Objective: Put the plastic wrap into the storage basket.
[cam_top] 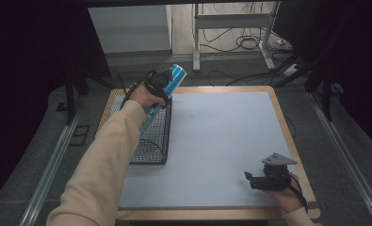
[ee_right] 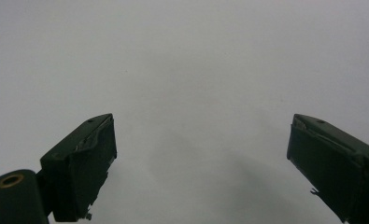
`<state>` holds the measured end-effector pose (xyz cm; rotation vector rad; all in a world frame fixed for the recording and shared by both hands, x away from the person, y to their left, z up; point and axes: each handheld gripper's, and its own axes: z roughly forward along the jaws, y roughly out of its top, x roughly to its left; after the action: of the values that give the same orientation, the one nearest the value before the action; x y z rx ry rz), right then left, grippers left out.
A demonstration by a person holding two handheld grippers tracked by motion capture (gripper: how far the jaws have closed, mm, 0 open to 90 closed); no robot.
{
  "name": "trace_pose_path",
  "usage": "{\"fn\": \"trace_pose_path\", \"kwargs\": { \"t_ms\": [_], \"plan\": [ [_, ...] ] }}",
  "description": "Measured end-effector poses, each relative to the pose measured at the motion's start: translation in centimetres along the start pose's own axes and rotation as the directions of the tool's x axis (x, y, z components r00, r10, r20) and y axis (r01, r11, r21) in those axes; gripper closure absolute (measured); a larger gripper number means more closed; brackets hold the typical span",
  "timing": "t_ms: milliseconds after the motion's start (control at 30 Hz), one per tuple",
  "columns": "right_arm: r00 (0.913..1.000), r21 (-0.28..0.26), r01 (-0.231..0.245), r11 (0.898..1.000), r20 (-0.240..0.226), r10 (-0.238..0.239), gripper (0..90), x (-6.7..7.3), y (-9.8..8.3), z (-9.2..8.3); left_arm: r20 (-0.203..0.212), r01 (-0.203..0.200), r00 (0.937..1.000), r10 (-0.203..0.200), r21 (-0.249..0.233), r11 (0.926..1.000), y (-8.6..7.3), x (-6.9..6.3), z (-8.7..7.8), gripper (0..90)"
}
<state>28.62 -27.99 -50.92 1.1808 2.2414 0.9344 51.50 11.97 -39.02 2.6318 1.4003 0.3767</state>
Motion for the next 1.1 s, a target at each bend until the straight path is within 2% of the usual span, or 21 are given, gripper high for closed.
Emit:
{"fn": "trace_pose_path", "kwargs": {
  "t_ms": [100,267,500,567,667,900,1100],
  "plan": [
    [1.0,0.001,-0.003,1.0,0.002,0.003,8.6,0.0,0.0,0.0,-0.006,0.003,1.0,-0.003,0.007,1.0,0.0,0.2,0.8,31.5],
    [1.0,0.003,-0.005,1.0,0.003,0.005,8.6,-0.1,0.0,0.0,0.01,0.028,0.9996,-0.028,0.012,0.9995,-0.1,0.8,1.9,31.5],
    [1.0,0.005,-0.002,1.0,0.005,0.002,8.5,-0.1,-0.1,0.1,-0.008,0.059,0.9982,-0.059,0.015,0.9982,-0.1,1.5,3.0,31.5],
    [1.0,0.007,-0.002,1.0,0.004,0.001,8.7,0.0,-0.1,0.1,-0.012,0.051,0.9986,-0.051,0.026,0.9984,-0.1,1.6,3.3,31.5],
    [1.0,0.006,0.0,1.0,0.003,0.0,8.8,0.0,-0.1,0.1,-0.01,0.06,0.9982,-0.06,0.032,0.9977,0.0,1.7,3.9,31.5],
    [1.0,0.006,0.0,1.0,0.003,0.0,8.8,0.0,-0.1,0.1,-0.013,0.097,0.9952,-0.097,0.03,0.9948,-0.1,2.3,4.5,31.4],
    [1.0,0.006,0.004,1.0,0.002,-0.004,8.8,0.1,0.0,0.1,-0.017,0.094,0.9954,-0.094,0.025,0.9952,-0.1,2.3,4.6,31.1]
  ]
}}
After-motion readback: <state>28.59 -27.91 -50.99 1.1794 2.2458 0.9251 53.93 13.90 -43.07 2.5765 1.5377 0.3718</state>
